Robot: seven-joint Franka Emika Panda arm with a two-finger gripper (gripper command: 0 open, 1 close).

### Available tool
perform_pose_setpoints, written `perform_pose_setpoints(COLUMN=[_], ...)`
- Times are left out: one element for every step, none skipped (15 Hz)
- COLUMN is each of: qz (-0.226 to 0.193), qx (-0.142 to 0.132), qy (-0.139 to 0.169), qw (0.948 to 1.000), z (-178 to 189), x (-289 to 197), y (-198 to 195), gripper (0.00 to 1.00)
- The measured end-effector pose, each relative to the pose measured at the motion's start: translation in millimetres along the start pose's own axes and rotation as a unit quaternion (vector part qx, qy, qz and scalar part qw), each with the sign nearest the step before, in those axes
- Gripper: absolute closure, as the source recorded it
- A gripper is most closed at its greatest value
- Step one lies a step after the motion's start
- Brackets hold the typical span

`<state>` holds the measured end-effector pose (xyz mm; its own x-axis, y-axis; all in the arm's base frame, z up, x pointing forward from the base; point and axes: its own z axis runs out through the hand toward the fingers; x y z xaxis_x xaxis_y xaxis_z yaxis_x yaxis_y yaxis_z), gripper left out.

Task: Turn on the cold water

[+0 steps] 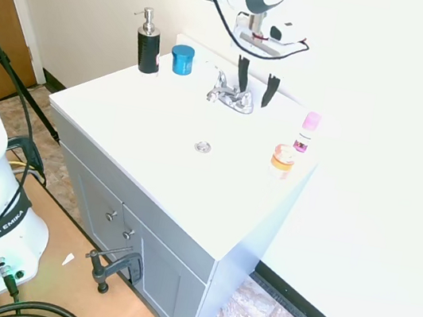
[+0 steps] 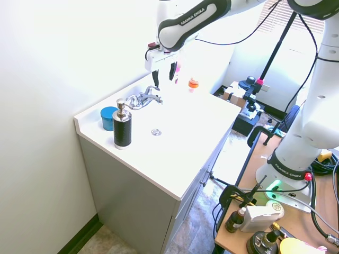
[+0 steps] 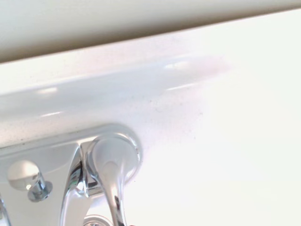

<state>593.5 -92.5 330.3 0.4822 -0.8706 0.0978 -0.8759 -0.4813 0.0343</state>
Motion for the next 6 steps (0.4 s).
perform_pose_setpoints(qz=[-0.001,-0.005,-0.011,-0.022,-0.033,-0.047], qx=[0.010,0.021,0.033,0.045,0.055,0.063], qy=[-0.010,-0.019,-0.028,-0.036,-0.043,-0.055], qw=[0.9999,0.9996,0.9990,0.9981,0.9970,0.9954], z=[-8.4,-21.1,-36.9,-52.7,-67.7,-79.9], x=[-1.9,-5.0,-9.2,-16.3,-25.9,-40.1], y=[3.4,9.5,18.5,28.6,38.6,46.1], gripper=[0.00,0.00,0.00,0.00,0.00,0.00])
